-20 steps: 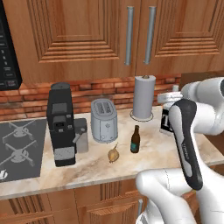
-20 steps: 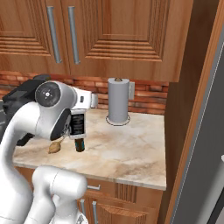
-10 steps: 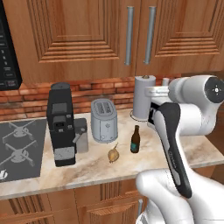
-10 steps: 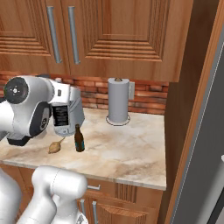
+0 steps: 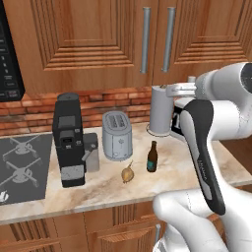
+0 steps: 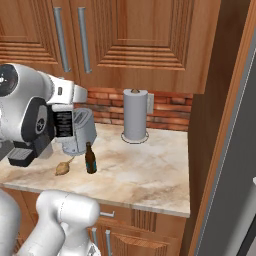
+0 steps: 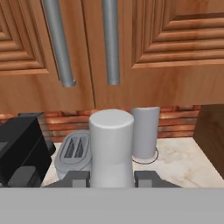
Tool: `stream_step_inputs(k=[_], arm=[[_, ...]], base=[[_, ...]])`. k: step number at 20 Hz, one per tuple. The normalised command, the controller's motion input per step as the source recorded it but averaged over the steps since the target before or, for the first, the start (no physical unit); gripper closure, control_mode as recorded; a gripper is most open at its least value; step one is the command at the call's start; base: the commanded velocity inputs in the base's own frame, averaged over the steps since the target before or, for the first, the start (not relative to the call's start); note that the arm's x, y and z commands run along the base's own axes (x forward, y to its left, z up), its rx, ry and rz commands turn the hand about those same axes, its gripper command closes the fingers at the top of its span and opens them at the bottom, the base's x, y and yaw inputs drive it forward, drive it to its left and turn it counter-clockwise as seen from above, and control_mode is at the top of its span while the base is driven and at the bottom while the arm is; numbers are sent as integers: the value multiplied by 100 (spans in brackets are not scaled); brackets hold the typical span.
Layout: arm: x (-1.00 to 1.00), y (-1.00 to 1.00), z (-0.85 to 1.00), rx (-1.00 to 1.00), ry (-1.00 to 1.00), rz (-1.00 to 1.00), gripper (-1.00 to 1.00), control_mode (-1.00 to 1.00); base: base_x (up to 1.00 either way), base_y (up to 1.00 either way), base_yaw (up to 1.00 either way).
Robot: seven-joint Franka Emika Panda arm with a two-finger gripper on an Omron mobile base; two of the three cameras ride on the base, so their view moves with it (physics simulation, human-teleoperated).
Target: Place the beer and liquor on the top shelf of the fridge to keep them out of children's reach, and place the onion on lower shelves for easy access.
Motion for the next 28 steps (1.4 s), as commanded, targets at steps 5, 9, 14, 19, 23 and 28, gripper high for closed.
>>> stream_step_inputs(k=[5, 9, 14, 19, 23, 28], arm=[[-32, 1, 3, -4, 0, 0, 100, -100], [-26, 4, 0, -4, 6, 0, 100, -100], [-23, 0, 0, -3, 9, 0, 100, -100], [-5, 0, 0, 0, 1, 0, 100, 100], [0, 0, 0, 0, 0, 0, 100, 100], [0, 0, 0, 0, 0, 0, 100, 100]], base=[[0, 0, 0], [0, 0, 0], [0, 0, 0], [-22, -2, 0], [-39, -33, 0], [-46, -53, -3]])
